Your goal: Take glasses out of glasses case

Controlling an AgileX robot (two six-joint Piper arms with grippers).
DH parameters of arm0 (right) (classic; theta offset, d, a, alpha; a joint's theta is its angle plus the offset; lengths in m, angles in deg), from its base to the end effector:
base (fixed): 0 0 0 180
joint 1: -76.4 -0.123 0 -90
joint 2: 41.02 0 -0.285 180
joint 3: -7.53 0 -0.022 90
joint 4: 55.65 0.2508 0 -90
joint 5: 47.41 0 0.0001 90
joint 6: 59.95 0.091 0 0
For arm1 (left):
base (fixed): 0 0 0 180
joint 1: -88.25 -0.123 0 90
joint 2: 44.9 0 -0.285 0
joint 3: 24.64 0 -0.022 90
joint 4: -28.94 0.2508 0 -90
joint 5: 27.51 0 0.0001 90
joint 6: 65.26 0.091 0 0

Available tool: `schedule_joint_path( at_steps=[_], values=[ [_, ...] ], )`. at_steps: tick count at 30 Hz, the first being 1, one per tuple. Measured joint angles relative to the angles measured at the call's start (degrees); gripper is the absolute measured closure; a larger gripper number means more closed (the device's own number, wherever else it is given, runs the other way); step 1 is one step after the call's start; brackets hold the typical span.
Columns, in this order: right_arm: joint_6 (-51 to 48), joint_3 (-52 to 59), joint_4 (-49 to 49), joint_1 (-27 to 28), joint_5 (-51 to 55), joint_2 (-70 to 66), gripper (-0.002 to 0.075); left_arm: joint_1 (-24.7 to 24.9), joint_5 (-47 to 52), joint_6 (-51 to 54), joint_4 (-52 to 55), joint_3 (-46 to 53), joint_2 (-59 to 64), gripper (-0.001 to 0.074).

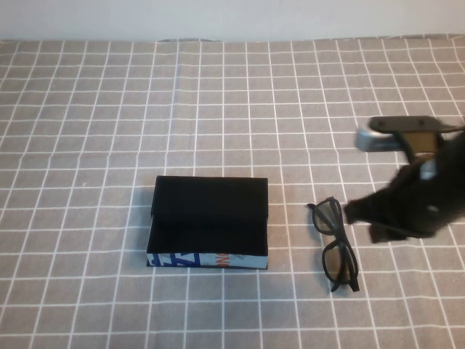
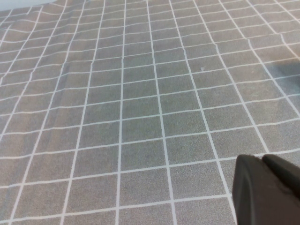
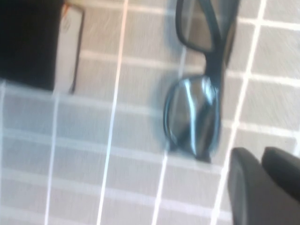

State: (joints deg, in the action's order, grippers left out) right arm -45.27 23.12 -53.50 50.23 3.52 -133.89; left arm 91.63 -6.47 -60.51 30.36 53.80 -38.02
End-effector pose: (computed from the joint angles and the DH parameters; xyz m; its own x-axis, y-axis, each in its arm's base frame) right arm 0.2601 0.1308 0.2639 -0.9316 -0.1501 -0.3311 -0.2005 0.9719 0.1235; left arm 0.0525 -0.0023 0.1738 -0.2742 0.1222 -0.9539 0.0799 0.9914 0.1040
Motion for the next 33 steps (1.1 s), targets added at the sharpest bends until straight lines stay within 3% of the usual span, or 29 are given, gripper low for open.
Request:
schedule_joint_path(
  at_steps=[4,9,17,23,28,33],
  values=[
    [-0.4,4.4,-0.3,-0.6,1.8,9.4,0.0731,0.0,0.0,0.0,0.0,0.0,0.0,0.0739],
    [-0.5,10.2,2.7,-1.3,3.9,21.4,0.0741,0.0,0.0,0.0,0.0,0.0,0.0,0.0739],
    [-0.5,12.6,-0.5,-1.6,5.6,30.8,0.0742,0.0,0.0,0.0,0.0,0.0,0.0,0.0739],
    [-0.6,23.5,-6.6,0.5,-11.5,36.3,0.0743,0.0,0.0,0.0,0.1,0.0,0.0,0.0739],
    [-0.7,41.3,-10.2,11.9,-37.0,46.9,0.0743,0.0,0.0,0.0,0.1,0.0,0.0,0.0739],
    [-1.3,58.3,-12.9,19.5,-54.2,60.4,0.0743,0.0,0.0,0.0,0.1,0.0,0.0,0.0739]
  ],
)
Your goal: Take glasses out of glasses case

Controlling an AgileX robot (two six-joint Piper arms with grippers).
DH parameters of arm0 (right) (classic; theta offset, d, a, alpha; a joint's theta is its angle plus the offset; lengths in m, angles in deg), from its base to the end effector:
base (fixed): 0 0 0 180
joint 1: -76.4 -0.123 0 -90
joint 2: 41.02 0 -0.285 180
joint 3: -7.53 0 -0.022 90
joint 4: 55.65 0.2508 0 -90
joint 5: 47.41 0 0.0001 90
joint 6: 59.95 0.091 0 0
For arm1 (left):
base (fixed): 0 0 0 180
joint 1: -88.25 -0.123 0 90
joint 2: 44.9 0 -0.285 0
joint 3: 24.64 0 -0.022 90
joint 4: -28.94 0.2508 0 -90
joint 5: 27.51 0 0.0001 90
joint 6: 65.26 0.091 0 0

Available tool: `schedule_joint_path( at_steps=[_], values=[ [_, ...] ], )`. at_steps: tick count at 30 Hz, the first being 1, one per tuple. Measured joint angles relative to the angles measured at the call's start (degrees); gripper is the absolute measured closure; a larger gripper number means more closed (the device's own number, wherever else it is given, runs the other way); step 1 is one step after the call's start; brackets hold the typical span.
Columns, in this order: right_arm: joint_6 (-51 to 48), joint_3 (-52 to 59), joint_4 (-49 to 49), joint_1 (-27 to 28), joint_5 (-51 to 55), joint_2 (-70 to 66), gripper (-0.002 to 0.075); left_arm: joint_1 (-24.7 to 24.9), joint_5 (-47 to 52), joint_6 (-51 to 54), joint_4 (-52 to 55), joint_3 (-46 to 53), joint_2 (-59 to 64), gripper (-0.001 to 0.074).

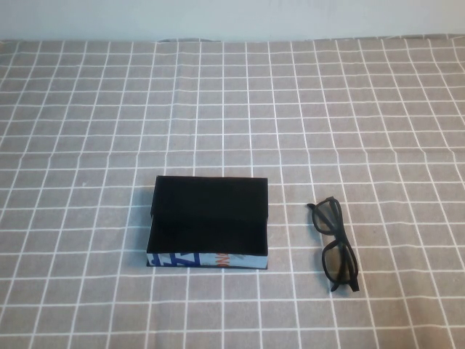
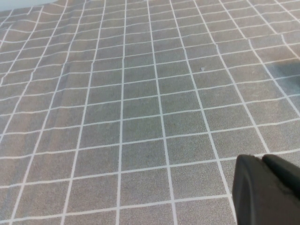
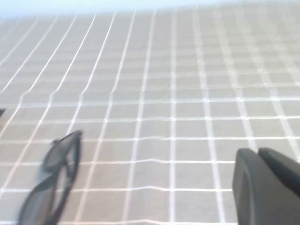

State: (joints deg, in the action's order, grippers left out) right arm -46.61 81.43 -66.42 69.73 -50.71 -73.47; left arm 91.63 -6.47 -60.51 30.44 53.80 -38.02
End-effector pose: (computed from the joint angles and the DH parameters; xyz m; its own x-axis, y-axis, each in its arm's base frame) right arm 0.0942 0.0120 0.2057 -0.2307 0.0185 -0.9728 -0.1163 0.9921 0.0464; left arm 0.0525 -0.0022 0.1738 -0.2741 0.1235 -0.9537 0.0798 0.9912 0.1054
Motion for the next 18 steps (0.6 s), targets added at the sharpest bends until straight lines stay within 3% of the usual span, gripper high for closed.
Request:
schedule_joint_path(
  at_steps=[4,10,18],
  values=[
    [0.0,4.5,-0.2,2.8,1.6,11.7,0.0743,0.0,0.0,0.0,0.0,0.0,0.0,0.0739],
    [-0.3,4.9,-0.2,2.4,7.8,22.1,0.0743,0.0,0.0,0.0,0.0,0.0,0.0,0.0739],
    [-0.3,4.9,0.4,2.1,10.0,25.1,0.0743,0.0,0.0,0.0,0.0,0.0,0.0,0.0739]
  ],
)
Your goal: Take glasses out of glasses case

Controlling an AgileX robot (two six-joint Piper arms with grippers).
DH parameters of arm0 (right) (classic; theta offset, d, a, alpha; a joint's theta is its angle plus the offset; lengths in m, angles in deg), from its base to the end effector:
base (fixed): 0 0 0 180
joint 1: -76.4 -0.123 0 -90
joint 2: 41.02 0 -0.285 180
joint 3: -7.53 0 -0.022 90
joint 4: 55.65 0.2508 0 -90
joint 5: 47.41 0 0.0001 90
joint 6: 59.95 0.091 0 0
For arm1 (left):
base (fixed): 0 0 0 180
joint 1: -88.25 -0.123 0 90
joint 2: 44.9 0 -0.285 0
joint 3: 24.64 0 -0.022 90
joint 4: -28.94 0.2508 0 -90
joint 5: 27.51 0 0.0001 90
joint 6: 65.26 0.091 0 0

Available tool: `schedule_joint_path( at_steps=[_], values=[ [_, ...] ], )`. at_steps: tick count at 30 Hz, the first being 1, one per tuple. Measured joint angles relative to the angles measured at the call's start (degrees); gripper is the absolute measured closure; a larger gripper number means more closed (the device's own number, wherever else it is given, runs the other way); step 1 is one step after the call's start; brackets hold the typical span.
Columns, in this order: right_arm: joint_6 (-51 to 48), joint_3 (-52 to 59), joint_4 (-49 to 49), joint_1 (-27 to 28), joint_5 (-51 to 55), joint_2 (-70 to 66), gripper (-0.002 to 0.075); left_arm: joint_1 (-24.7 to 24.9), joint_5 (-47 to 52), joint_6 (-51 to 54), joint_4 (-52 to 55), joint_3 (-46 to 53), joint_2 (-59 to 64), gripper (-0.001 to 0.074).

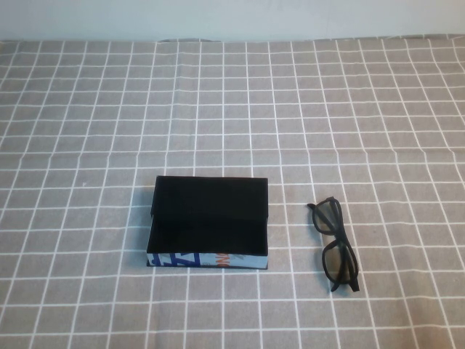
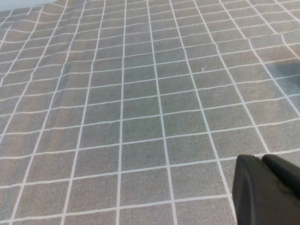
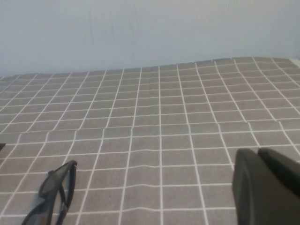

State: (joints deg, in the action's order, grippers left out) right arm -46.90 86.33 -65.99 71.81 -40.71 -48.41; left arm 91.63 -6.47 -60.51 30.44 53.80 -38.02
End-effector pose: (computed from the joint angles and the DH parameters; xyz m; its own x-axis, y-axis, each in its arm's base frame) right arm 0.0570 0.0026 0.1938 -0.0512 0.0445 -0.9977 -0.0567 0.9973 0.0474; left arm 0.0525 -0.0022 0.1738 -0.2741 0.1235 -0.9537 0.0798 0.9912 0.1054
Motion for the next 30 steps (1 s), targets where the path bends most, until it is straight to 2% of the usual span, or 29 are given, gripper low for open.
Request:
schedule_joint_path(
  at_steps=[3,7,10,30],
  values=[
    [-1.4,0.0,3.0,0.0,1.8,0.0,0.0743,0.0,0.0,0.0,0.0,0.0,0.0,0.0739],
    [-18.9,0.0,15.7,0.0,7.4,0.0,0.0743,0.0,0.0,0.0,0.0,0.0,0.0,0.0739],
    [-24.5,0.0,19.5,0.0,10.5,0.0,0.0743,0.0,0.0,0.0,0.0,0.0,0.0,0.0739],
    [-26.9,0.0,20.7,0.0,11.2,0.0,0.0743,0.0,0.0,0.0,0.0,0.0,0.0,0.074]
  ],
)
